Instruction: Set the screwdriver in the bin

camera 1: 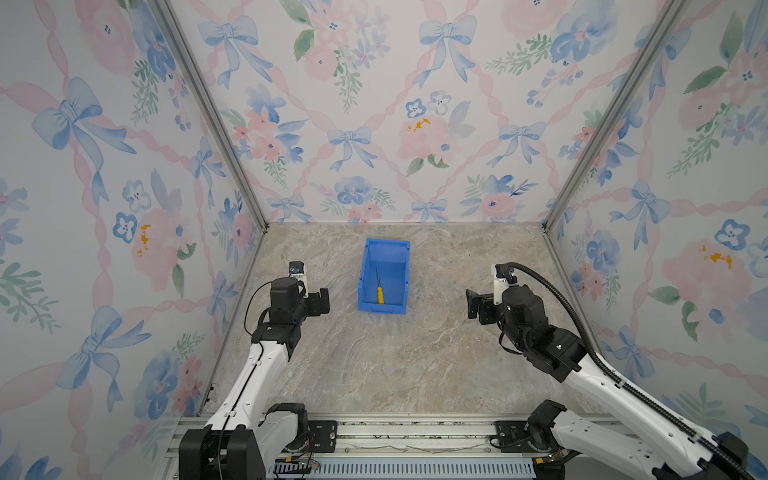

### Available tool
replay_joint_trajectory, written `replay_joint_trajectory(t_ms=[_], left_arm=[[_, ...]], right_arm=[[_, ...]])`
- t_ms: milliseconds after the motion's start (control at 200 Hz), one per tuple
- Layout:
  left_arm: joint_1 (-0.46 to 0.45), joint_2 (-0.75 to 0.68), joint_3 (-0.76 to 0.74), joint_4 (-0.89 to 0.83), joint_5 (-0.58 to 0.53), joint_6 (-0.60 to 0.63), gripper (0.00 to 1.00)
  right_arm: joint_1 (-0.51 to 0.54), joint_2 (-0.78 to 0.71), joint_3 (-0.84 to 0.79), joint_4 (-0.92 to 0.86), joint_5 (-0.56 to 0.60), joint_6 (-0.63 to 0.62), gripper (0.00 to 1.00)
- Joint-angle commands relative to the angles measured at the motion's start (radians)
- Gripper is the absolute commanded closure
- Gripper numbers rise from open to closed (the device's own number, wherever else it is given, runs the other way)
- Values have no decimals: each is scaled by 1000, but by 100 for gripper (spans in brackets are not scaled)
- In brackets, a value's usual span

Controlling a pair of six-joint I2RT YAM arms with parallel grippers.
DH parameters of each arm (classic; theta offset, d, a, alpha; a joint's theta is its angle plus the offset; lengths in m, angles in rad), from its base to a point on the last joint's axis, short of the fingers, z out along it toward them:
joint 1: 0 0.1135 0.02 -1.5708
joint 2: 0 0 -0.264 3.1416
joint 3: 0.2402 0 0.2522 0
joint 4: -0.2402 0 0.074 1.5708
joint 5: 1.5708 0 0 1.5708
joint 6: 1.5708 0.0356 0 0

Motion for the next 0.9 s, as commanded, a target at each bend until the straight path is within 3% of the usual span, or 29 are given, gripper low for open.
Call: replay_joint_trajectory(t_ms=[0,185,460,720,895], left_arm=[[12,-8,-82,328,-65,-46,2],[39,77,-209,534,-26,-44,2],[41,345,-361,1084,-64,44,2],[32,487,-335,1169,-35,38,2],[28,562,-384,1347,-31,49,2]], right_arm=[[-81,-77,-83,75,14,-85,3],[-170,-173,-259,220,6,-166,3],[-276,-209,-414,404,-91,-228,3],[-406,-201,-502,559,-129,-235,3],[-492,-135,-547,715,-162,-205,3]])
